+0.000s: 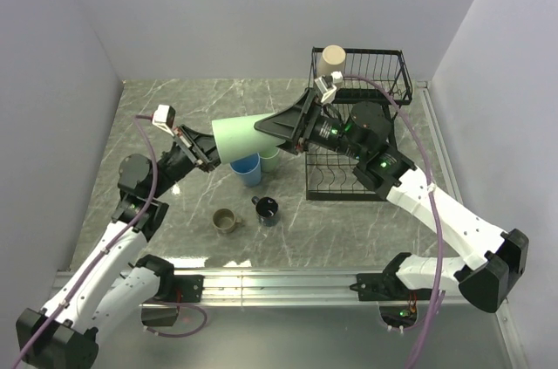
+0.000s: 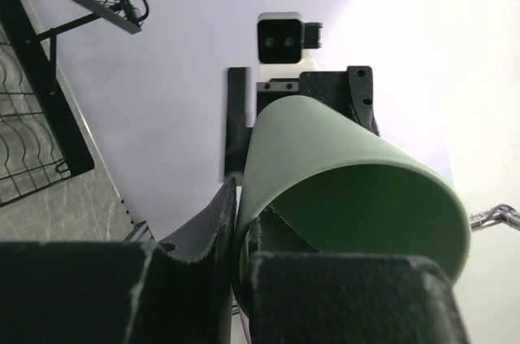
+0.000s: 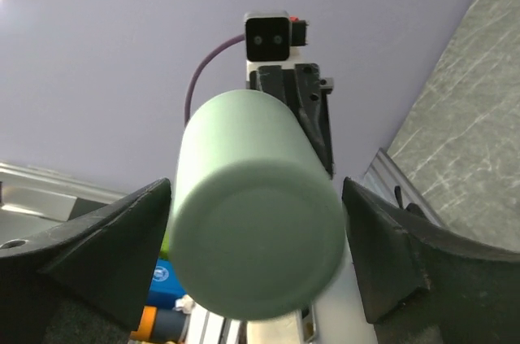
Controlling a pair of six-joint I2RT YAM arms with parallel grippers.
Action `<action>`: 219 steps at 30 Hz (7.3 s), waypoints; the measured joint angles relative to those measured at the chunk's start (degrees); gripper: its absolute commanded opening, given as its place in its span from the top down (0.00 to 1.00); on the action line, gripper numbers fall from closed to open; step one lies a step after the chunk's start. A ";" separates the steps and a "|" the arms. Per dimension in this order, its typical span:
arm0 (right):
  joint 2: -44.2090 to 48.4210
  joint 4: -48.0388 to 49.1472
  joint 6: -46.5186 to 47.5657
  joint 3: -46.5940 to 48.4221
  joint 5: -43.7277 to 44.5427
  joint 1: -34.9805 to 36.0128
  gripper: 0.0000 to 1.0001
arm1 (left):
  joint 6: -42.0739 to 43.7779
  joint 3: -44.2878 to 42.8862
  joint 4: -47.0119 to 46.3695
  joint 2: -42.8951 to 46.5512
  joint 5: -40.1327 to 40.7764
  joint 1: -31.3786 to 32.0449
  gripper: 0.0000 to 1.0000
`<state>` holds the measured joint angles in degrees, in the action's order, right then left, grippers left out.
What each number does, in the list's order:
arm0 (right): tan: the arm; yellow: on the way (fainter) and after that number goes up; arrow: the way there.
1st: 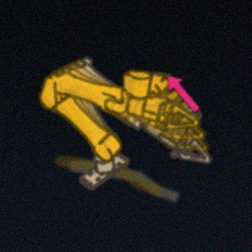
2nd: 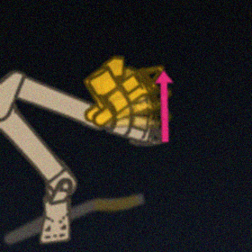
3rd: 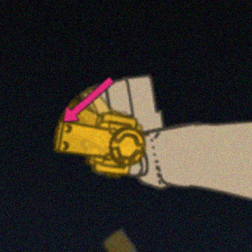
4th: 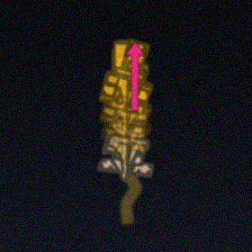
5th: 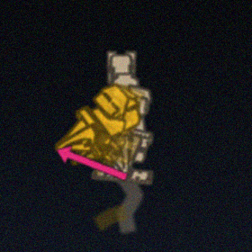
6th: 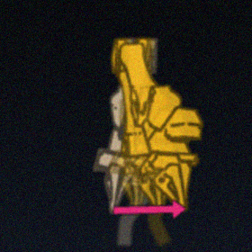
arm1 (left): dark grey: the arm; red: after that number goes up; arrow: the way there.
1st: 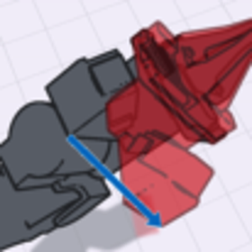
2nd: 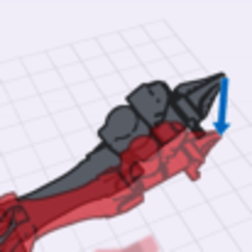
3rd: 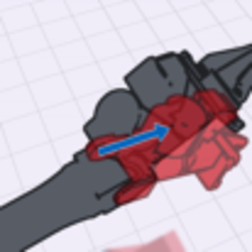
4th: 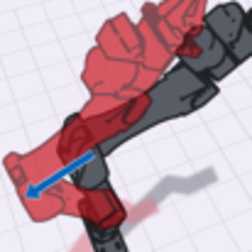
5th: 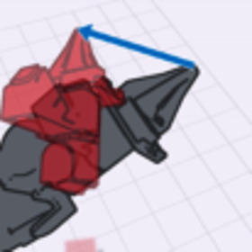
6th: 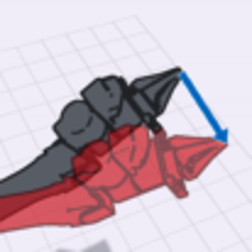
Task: Load the cups into the dish rack
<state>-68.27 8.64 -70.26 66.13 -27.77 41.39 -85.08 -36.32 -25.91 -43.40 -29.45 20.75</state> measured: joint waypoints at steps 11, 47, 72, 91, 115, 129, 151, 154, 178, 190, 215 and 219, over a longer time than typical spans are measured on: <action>-2.56 -4.20 1.14 5.55 2.51 -0.09 0.88 | 3.13 -2.23 5.66 -1.38 4.39 1.73 0.19; -41.40 -66.29 45.09 73.33 42.36 -34.95 1.00 | 30.42 -15.52 68.06 9.07 32.44 0.70 0.10; -47.12 -62.23 43.74 67.36 40.68 -33.27 0.42 | 33.99 -15.45 70.84 8.22 33.62 0.70 0.09; -47.63 -62.64 44.15 68.57 40.85 -31.50 0.01 | 34.62 -15.45 71.04 9.29 32.26 0.70 0.10; -3.08 -60.13 39.95 40.74 39.17 -30.64 0.00 | 38.56 -14.40 66.97 -3.56 30.23 0.70 0.14; 13.55 -63.63 36.89 16.65 35.32 -29.75 0.00 | 40.87 -14.19 55.89 -23.08 28.13 0.70 0.23; 18.01 -63.87 37.29 16.24 30.97 -29.68 0.00 | 40.92 -13.94 53.00 -29.40 24.68 0.98 1.00; 19.37 -58.62 36.35 11.19 22.53 -29.00 0.00 | 40.57 -15.37 55.17 -23.41 23.91 0.96 1.00; 8.02 -0.72 1.18 -11.04 1.62 -2.19 0.00 | 4.28 4.57 -4.76 -5.62 -2.86 4.07 1.00; 7.93 2.86 -2.86 -10.80 9.66 1.25 0.00 | -0.96 7.78 -13.86 -5.16 -0.72 7.34 1.00; 6.19 -6.19 -5.55 -2.71 27.71 3.98 0.56 | 15.69 -7.69 10.82 -6.32 37.57 26.53 1.00; 6.14 -6.10 -6.34 -2.01 29.49 3.58 1.00 | 15.47 -9.57 10.88 -8.31 42.18 29.29 1.00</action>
<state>-62.13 2.55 -76.60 64.12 1.72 44.97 -69.60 -45.89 -15.03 -51.70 12.73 50.04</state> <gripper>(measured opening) 0.798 0.079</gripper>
